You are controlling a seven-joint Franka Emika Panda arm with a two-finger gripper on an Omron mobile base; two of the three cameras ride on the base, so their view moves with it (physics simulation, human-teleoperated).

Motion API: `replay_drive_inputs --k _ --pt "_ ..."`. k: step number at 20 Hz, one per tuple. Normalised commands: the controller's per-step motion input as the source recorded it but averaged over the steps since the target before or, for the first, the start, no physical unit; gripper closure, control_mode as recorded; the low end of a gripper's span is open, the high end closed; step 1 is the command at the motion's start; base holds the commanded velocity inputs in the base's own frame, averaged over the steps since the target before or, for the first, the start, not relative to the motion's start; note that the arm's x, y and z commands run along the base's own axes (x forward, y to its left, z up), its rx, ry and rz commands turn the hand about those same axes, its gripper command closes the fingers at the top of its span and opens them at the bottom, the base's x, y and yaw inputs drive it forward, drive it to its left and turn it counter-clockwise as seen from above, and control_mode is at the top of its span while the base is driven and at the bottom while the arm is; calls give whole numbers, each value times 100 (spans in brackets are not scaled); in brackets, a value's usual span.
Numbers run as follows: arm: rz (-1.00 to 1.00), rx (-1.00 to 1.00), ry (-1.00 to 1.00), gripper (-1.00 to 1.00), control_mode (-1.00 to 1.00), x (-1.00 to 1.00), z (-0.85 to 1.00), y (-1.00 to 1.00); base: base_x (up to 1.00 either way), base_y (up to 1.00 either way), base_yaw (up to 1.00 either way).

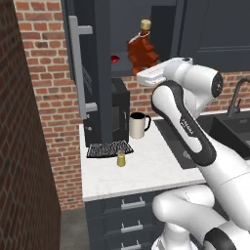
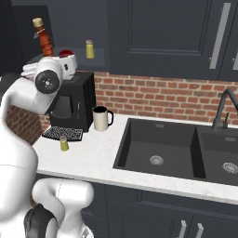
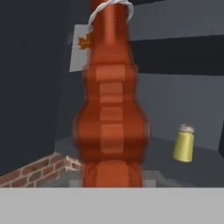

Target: Put the shaker and condiment bottle from the counter next to their counterparts in the cabinet.

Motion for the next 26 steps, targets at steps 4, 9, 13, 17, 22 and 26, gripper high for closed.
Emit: replay_drive_inputs --k 4,9,13,17,22,26 --pt "-3 -17 1 100 -100 6 35 12 0 0 0" --pt "-1 -15 1 100 -100 0 13 30 0 0 0" --pt "0 0 8 100 -100 13 -8 3 0 0 0" --pt "1 6 6 100 -100 14 0 0 0 0 0" --pt "4 1 2 100 -100 12 -6 13 0 0 0" --pt "0 12 1 100 -100 12 -2 16 0 0 0"
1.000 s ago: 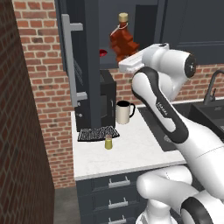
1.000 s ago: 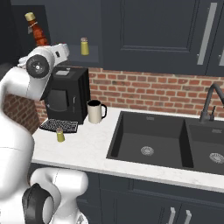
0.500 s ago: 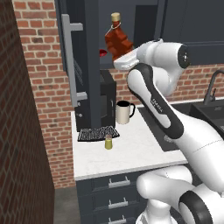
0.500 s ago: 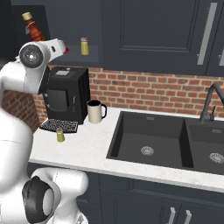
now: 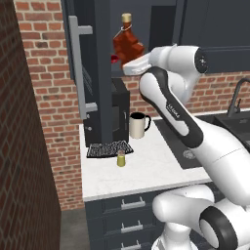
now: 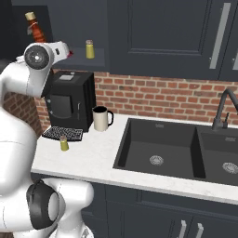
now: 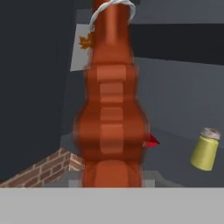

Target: Put the shaker and condiment bottle from the counter next to their counterparts in the cabinet.

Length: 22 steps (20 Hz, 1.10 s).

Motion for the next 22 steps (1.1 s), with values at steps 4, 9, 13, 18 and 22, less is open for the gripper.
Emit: replay_drive_inputs --k 4,9,13,18,22 --pt "0 19 0 100 -100 9 -6 9 0 0 0" --pt "0 18 4 100 -100 16 -16 16 0 0 0" --pt "0 10 11 100 -100 23 -14 22 0 0 0" --pt "0 4 13 100 -100 21 -4 19 0 0 0" --pt "0 0 1 100 -100 13 0 2 0 0 0"
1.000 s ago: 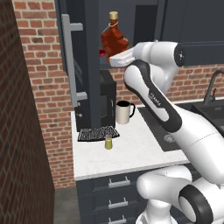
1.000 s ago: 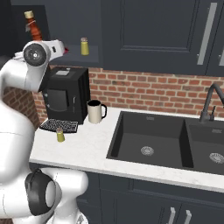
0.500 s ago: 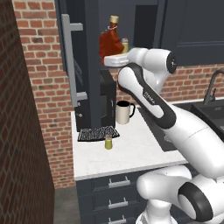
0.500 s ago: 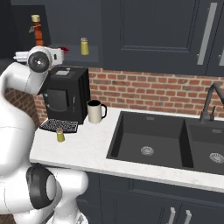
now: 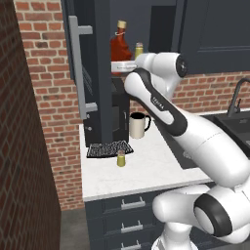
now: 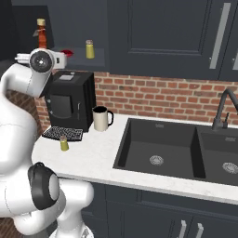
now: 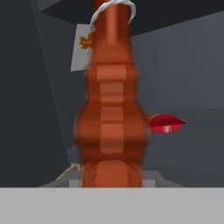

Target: Put the shaker and condiment bottle from the counter next to their counterparts in the cabinet.

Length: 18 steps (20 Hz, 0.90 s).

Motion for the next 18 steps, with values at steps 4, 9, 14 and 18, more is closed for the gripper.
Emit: replay_drive_inputs --k 4,9,14,18 --pt "0 0 -4 100 -100 3 -1 0 0 0 0" --pt "0 0 -5 100 -100 11 -6 0 0 0 0" --pt "0 0 0 100 -100 45 -14 0 0 0 0" --pt "0 0 0 100 -100 47 -5 0 0 0 0"
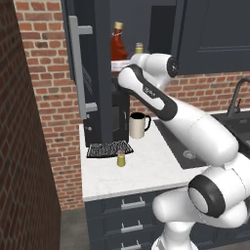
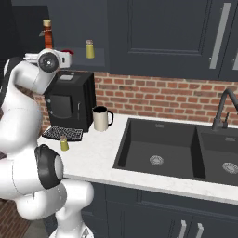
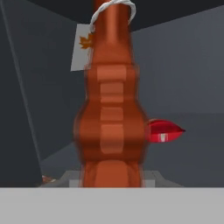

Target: Put the shaker and condiment bottle from the counter next to their counterparts in the cabinet.

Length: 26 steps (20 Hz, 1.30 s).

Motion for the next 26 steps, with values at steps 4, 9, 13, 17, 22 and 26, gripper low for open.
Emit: replay_drive_inputs --k 4,9,13,17,22,26 --pt "0 0 0 100 -100 33 -4 2 0 0 0" --pt "0 0 0 100 -100 31 -11 11 0 0 0" --pt "0 0 0 100 -100 28 -8 14 0 0 0" --pt "0 -1 0 100 -100 28 -15 15 0 0 0" --pt "0 -6 0 100 -100 39 -19 19 0 0 0" --pt "0 -7 0 100 -100 42 -16 16 0 0 0"
